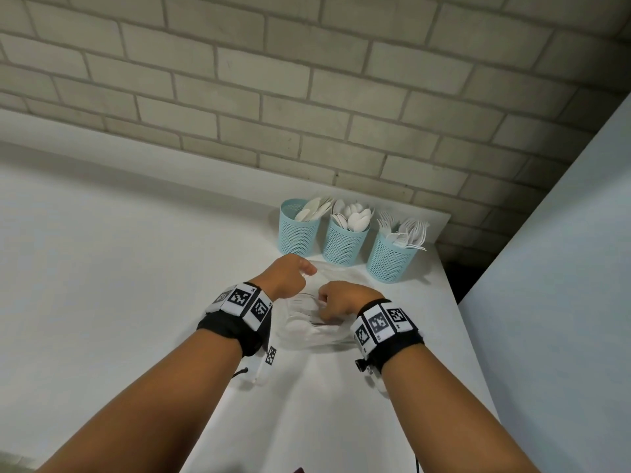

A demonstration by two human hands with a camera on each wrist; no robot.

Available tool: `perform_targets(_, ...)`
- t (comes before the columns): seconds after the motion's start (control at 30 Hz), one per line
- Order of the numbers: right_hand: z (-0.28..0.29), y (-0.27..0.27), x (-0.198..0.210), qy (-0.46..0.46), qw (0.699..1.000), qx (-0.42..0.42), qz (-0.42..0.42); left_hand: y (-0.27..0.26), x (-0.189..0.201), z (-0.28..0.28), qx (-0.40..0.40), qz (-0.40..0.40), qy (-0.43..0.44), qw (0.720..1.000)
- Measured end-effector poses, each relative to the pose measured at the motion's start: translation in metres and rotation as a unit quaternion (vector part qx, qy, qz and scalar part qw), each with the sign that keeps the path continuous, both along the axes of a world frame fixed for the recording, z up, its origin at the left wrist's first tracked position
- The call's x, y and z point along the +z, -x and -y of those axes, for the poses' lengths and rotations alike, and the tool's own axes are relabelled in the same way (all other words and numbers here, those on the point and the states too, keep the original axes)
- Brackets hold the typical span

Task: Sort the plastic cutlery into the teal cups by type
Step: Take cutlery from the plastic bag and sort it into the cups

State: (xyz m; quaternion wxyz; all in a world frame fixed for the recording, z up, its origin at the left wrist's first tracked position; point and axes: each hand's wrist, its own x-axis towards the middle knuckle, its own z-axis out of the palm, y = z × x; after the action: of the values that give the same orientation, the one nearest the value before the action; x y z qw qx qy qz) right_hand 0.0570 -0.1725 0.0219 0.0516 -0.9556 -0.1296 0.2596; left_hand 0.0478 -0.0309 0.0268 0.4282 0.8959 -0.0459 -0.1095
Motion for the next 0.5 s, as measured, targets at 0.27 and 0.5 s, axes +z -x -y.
perform_targets(0.27,0.030,-0.008,0.032,-0.178,0.982,-0.026,-0.061,-0.006,0.001,-0.003,0.117,0.011,0.152,0.981)
perform_targets(0.5,0.019,-0.015,0.046,-0.570,0.793,-0.215,-0.003,0.000,0.018,0.017,0.047,0.046,0.237,0.969)
